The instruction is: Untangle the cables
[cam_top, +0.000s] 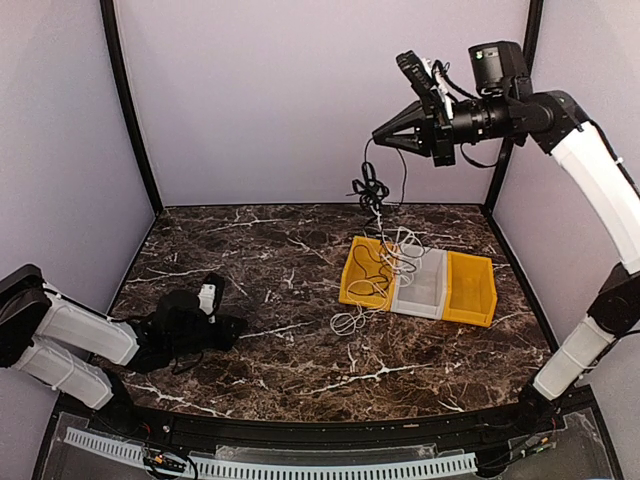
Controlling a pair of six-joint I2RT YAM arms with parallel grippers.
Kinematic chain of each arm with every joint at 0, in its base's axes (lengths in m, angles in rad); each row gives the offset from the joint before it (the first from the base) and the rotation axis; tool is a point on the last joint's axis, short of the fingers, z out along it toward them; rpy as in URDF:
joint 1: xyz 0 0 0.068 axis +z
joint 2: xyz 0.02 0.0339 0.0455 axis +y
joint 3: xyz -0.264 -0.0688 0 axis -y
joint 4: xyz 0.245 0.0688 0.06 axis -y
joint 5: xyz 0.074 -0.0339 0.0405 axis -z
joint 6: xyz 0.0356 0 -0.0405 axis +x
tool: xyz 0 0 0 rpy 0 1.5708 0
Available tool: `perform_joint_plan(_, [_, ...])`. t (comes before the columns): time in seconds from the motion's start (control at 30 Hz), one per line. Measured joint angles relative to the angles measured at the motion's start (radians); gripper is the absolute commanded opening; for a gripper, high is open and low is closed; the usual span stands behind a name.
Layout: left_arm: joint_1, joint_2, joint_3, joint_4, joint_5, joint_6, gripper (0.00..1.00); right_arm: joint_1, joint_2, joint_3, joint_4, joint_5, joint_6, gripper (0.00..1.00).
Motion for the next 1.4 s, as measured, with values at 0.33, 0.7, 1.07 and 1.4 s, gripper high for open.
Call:
perform_joint_plan(0.33, [-0.056, -0.298, 0.027, 0.043, 0.097, 0.102, 0.60, 0.186, 0.129, -0.126, 0.005, -0.005, 0.018, 0.00])
perform_joint_plan(0.7, [-0.072, -0.333, 0.096, 0.140, 0.301, 0.143, 0.61, 0.295, 0.258, 0.056, -0.009, -0.011, 0.024, 0.00])
perform_joint_plan(1.07, [-0.078, -0.131, 0.174, 0.267, 0.517, 0.153, 0.52, 0.346, 0.301, 0.059, -0.010, 0.018, 0.026, 0.00])
perform_joint_plan(1.4, [-0.079, -0.135, 0.214, 0.237, 0.584, 0.193, 0.60, 0.347, 0.301, 0.059, -0.012, 0.056, 0.018, 0.00])
